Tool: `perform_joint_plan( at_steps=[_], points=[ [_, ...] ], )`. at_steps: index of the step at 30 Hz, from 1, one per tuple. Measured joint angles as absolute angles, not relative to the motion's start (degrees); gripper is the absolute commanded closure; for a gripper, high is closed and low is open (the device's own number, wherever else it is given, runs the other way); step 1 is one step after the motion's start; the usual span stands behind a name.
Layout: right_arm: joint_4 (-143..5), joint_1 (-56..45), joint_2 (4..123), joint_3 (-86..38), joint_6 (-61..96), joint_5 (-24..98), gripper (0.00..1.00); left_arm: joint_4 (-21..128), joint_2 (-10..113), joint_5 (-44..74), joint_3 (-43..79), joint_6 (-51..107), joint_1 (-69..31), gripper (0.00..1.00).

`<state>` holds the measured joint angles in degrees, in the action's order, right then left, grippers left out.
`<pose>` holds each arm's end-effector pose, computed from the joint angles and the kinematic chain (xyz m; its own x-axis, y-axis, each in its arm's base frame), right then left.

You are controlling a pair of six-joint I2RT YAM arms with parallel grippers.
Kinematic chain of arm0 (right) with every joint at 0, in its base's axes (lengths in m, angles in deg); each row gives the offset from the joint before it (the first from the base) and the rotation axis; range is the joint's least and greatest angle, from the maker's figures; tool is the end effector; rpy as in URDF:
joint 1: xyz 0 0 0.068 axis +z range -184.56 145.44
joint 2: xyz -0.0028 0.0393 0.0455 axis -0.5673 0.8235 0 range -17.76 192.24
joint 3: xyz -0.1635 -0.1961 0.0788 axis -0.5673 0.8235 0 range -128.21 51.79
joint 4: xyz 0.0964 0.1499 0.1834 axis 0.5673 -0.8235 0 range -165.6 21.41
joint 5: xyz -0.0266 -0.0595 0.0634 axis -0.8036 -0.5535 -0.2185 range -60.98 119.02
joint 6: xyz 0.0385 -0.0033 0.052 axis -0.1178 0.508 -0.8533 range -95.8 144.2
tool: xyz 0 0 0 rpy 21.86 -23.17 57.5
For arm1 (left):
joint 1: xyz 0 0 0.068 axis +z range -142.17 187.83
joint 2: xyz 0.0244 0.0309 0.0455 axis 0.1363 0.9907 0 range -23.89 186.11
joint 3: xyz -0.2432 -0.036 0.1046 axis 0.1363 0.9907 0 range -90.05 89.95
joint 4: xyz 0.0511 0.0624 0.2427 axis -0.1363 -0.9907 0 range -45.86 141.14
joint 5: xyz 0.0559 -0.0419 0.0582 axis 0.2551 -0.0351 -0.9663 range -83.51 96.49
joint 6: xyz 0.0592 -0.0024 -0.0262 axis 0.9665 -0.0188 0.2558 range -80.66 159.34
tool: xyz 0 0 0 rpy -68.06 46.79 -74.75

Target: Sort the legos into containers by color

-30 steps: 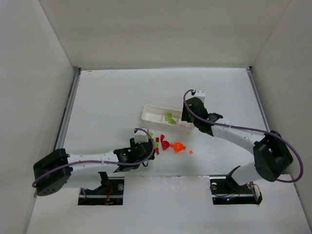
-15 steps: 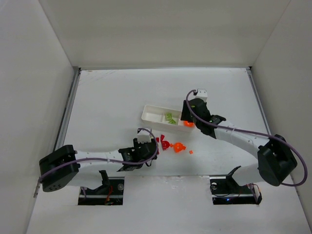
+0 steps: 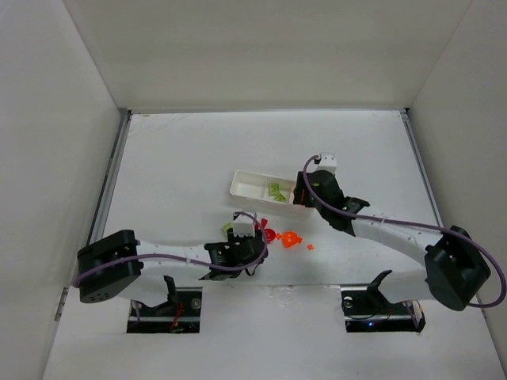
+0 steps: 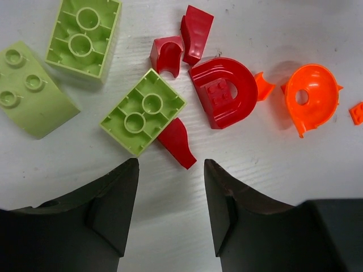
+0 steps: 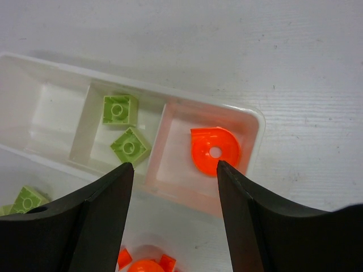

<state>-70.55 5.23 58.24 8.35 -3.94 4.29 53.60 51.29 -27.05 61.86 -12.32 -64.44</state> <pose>0.2364 0.1694 0.2180 -0.5331 0.1133 -0.8385 -0.0737 0.9810 0.1794 0.1007 -0.2232 0.1473 -0.6614 -0.0778 -0.7460 0.2504 0.9147 -0.3174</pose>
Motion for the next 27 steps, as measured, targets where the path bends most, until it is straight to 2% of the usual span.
perform_joint_plan(
  at_steps=[3,7,9,15,22,24,27],
  points=[
    [-70.09,5.30,56.69,9.90,-4.18,4.71,0.34,54.21,53.95,-27.68,60.50,-12.38,-64.42,0.57],
    [-67.54,6.00,53.96,12.44,-5.04,5.30,0.35,55.13,57.36,-29.19,59.06,-12.75,-64.46,0.78],
    [-66.38,6.30,53.02,13.86,-5.65,5.54,0.35,55.30,58.21,-29.60,58.69,-12.97,-64.55,0.83],
    [-63.03,6.41,52.63,16.99,-6.94,5.74,0.36,52.22,56.47,-29.56,58.62,-14.39,-67.50,0.85],
    [-58.60,6.28,50.88,21.18,-9.56,6.19,0.37,43.87,41.08,-32.16,58.36,-16.58,-69.95,0.84],
    [-57.57,5.89,50.07,22.25,-10.30,6.89,0.37,43.35,37.47,-33.15,57.48,-15.77,-68.33,0.84],
    [-56.54,5.56,49.89,22.71,-11.18,7.70,0.38,45.03,36.05,-33.45,54.95,-12.19,-60.85,0.84]
  ],
)
